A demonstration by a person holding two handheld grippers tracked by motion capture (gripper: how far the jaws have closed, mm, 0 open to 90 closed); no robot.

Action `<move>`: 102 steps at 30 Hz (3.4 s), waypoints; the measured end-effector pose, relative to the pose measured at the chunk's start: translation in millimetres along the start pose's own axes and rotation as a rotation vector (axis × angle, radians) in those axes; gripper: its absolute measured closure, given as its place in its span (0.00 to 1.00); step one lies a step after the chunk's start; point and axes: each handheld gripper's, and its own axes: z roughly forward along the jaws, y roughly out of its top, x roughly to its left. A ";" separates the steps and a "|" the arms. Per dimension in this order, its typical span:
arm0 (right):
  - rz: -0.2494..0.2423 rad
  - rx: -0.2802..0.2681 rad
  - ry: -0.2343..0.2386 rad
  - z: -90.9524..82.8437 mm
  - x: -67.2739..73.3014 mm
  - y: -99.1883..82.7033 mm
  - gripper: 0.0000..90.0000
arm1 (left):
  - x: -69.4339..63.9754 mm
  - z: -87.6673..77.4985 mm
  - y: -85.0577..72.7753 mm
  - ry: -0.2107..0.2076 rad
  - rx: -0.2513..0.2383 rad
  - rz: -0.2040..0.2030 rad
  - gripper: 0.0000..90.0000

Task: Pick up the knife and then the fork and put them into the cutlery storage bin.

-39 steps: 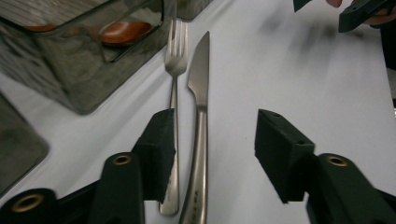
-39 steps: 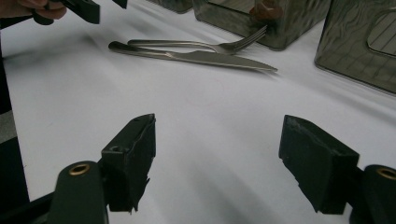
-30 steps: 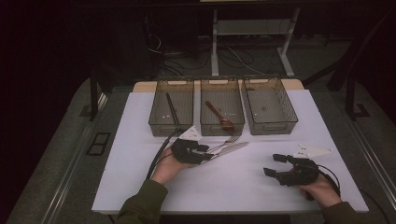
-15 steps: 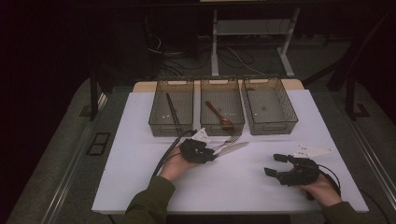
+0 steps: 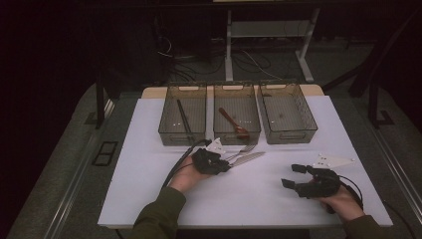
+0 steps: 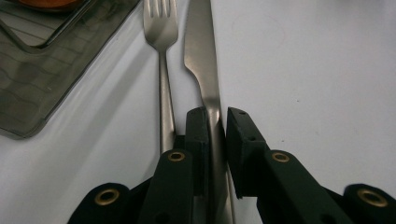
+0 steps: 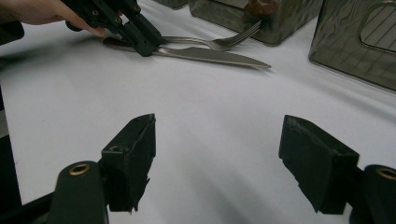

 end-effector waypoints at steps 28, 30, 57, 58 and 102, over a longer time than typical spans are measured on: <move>-0.001 0.004 0.003 0.7 -0.3 0.3 0.29 | -5.9 -18.3 8.7 -0.045 -0.076 -0.020 0.88; -0.003 0.005 0.004 0.9 -0.2 0.5 0.29 | -7.2 -21.9 9.9 -0.050 -0.101 -0.024 0.88; 0.021 -0.037 0.083 -2.6 8.5 32.5 0.27 | -32.6 -46.2 29.9 -0.049 -0.303 -0.036 0.88; 0.023 -0.039 0.078 -1.8 9.0 34.8 0.28 | -35.1 -45.1 32.0 -0.035 -0.307 -0.039 0.88; 0.085 -0.156 0.160 60.7 36.5 117.3 0.97 | -53.9 -31.1 43.9 0.165 -0.408 -0.087 0.88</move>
